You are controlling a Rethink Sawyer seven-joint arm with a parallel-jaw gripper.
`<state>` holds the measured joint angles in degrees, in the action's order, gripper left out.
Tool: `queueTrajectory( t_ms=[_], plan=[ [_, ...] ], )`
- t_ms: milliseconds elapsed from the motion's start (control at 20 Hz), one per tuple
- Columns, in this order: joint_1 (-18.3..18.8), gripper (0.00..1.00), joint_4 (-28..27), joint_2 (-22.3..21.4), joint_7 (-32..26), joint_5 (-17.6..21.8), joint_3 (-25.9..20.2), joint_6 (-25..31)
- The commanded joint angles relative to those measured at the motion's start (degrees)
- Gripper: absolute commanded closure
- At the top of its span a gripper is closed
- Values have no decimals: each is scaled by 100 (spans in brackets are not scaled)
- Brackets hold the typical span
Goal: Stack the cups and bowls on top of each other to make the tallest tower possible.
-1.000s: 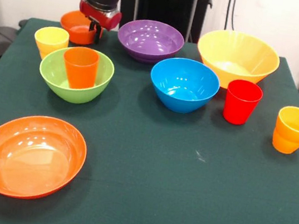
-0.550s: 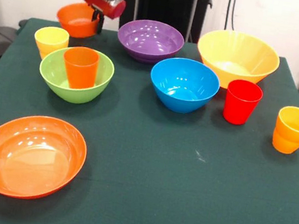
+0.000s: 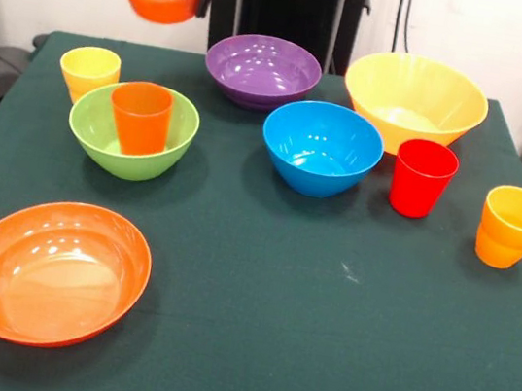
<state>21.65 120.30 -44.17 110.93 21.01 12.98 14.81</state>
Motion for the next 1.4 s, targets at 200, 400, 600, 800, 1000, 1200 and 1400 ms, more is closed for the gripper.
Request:
queueTrajectory(
  t_ms=[200,400,600,800,1000,1200,1400],
  plan=[
    [-365,100,-725,-494,-156,168,-981,281],
    [-159,100,-816,-355,-387,248,-1372,237],
    [-70,100,-956,-171,-403,373,-1527,128],
    [10,100,-1087,-41,-407,462,-1614,134],
    [29,100,-1238,84,-347,552,-1626,137],
    [-1,100,-1334,166,-273,597,-1615,127],
    [-18,100,-1426,226,-252,631,-1619,156]
  ],
)
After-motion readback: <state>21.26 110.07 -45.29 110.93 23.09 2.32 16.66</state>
